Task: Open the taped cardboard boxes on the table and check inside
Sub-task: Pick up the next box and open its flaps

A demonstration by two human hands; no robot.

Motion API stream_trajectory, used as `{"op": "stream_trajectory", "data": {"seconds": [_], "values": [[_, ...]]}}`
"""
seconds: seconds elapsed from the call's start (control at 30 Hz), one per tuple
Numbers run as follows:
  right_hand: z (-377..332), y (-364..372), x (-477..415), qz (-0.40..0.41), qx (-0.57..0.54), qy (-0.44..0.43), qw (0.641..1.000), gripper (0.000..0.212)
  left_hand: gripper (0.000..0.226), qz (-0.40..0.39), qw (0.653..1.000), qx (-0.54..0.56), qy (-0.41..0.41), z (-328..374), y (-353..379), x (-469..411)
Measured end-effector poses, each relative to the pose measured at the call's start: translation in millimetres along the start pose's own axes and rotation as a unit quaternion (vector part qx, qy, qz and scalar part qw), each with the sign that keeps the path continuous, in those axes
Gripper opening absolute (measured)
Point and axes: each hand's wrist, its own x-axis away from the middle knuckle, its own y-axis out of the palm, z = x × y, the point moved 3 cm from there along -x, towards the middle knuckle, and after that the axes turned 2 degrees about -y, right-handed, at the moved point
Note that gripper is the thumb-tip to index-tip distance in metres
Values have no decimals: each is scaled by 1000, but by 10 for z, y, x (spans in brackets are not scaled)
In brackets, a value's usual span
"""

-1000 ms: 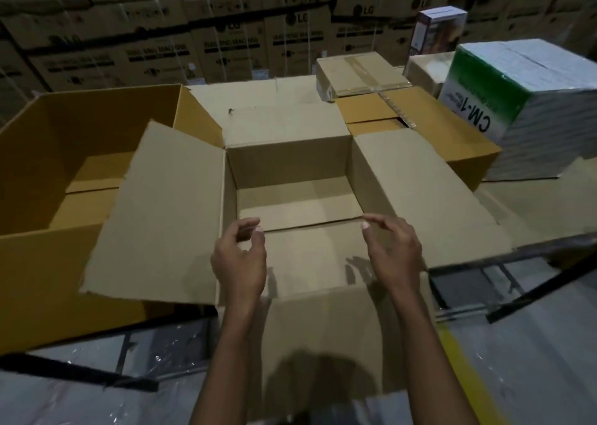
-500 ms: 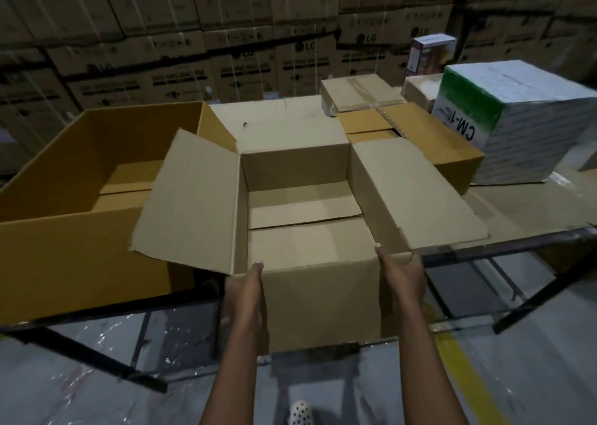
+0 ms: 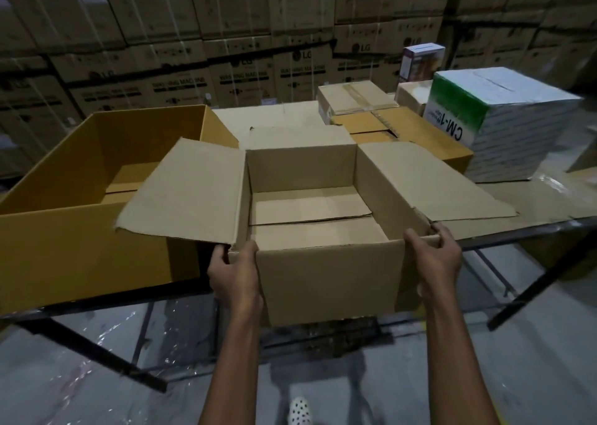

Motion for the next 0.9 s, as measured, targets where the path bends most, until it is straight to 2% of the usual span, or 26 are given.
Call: {"op": "stream_trajectory", "data": {"seconds": [0.1, 0.23, 0.37, 0.53, 0.7, 0.83, 0.9], "values": [[-57, -145, 154, 16, -50, -8, 999, 66, 23, 16, 996, 65, 54, 73, -57, 110], [-88, -324, 345, 22, -113, -23, 993, 52, 16, 12, 988, 122, 95, 171, -119, 262], [-165, -347, 497, 42, -152, -42, 987, 52, 32, -5, 979, 166, 122, 321, -167, 287], [-374, -248, 633, 63, -167, -73, 981, 50, 31, -31, 966, 203, 160, 646, -217, 201], [-651, 67, 817, 62, -193, -101, 974, 62, 23, -66, 955, 216, 191, 1031, -320, -124], [-782, 576, 973, 48, -209, -125, 969, 45, 18, -77, 947, 226, 215, 1326, -544, -551], [-835, 936, 1069, 48, -214, -140, 966, 44, 19, -75, 946, 234, 212, 1462, -718, -868]]}}
